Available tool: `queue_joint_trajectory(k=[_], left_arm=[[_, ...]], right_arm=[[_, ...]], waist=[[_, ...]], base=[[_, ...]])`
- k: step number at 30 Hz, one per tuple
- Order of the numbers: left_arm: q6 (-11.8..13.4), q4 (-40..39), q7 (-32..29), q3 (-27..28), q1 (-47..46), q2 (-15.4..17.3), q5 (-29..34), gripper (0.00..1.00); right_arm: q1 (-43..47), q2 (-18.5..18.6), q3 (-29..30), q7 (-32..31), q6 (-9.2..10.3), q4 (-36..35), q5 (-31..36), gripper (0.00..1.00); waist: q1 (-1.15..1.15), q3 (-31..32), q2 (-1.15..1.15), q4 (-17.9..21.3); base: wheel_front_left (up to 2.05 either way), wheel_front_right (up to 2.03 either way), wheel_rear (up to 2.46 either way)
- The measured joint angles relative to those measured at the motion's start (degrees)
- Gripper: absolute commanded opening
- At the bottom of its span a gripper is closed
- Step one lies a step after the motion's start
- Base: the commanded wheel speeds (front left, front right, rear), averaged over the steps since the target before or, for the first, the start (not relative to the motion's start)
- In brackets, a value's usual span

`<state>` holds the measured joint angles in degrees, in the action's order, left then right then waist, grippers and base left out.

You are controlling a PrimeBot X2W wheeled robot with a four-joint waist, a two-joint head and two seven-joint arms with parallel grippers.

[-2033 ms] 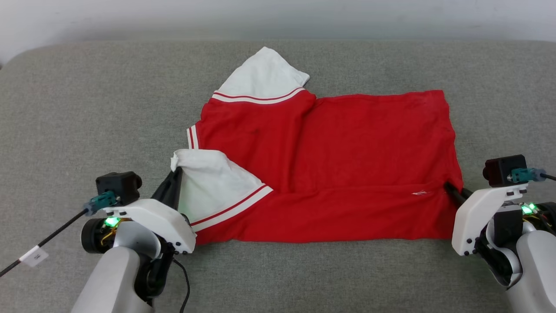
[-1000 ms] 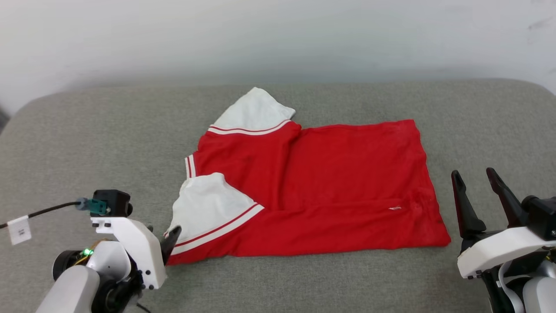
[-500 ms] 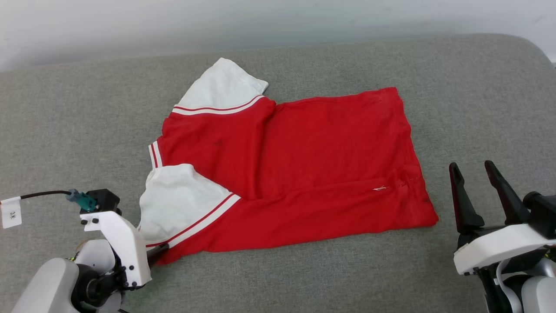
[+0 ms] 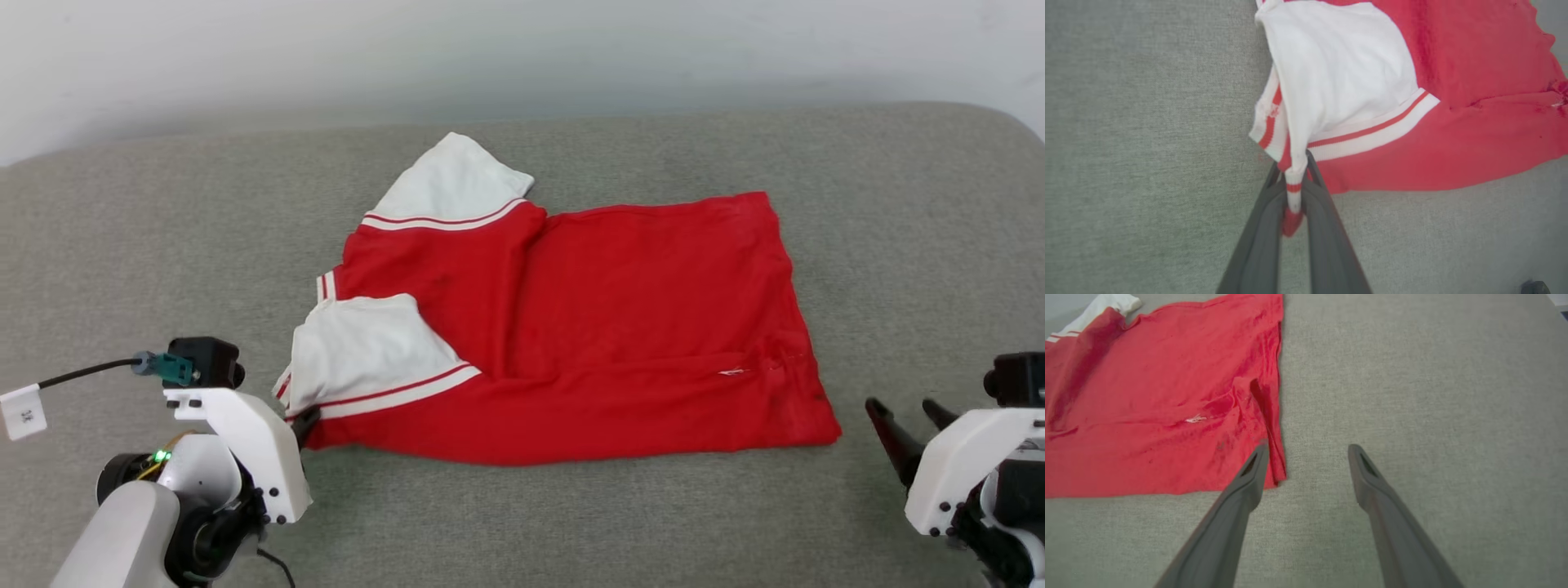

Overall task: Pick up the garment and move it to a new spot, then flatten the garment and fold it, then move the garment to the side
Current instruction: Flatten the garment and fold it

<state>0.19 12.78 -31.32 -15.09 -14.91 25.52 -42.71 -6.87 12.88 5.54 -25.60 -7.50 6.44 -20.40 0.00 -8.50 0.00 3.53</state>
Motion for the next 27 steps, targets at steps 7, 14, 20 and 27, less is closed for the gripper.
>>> queue_joint_trajectory(k=[7,14,20,27], left_arm=[[0.65,-6.16,0.21,-0.43,-0.28,0.42,1.04,0.0],[0.86,-8.77,-0.02,-1.02,-1.78,0.26,1.22,0.0],[0.88,-8.57,0.75,-1.24,-1.98,-0.29,1.52,0.0],[1.41,-6.77,2.71,-0.58,-0.05,-1.33,0.02,0.0]], right_arm=[[-4.78,2.33,-2.26,-14.11,0.0,3.61,-3.34,1.0],[-10.37,1.99,-6.42,-16.8,0.0,9.32,-3.5,1.0],[-13.55,2.3,-8.58,-18.4,0.01,13.92,-5.23,0.0],[-14.17,3.0,-11.36,-17.74,0.0,14.71,-6.33,0.0]], waist=[[0.0,-1.54,0.0,-2.01],[0.0,-5.12,0.0,-3.47],[0.0,-6.36,0.0,-4.16],[0.0,-3.12,0.0,-3.44]], base=[[0.0,0.0,0.0],[0.0,0.0,0.0],[0.0,0.0,0.0],[0.0,0.0,0.0]])
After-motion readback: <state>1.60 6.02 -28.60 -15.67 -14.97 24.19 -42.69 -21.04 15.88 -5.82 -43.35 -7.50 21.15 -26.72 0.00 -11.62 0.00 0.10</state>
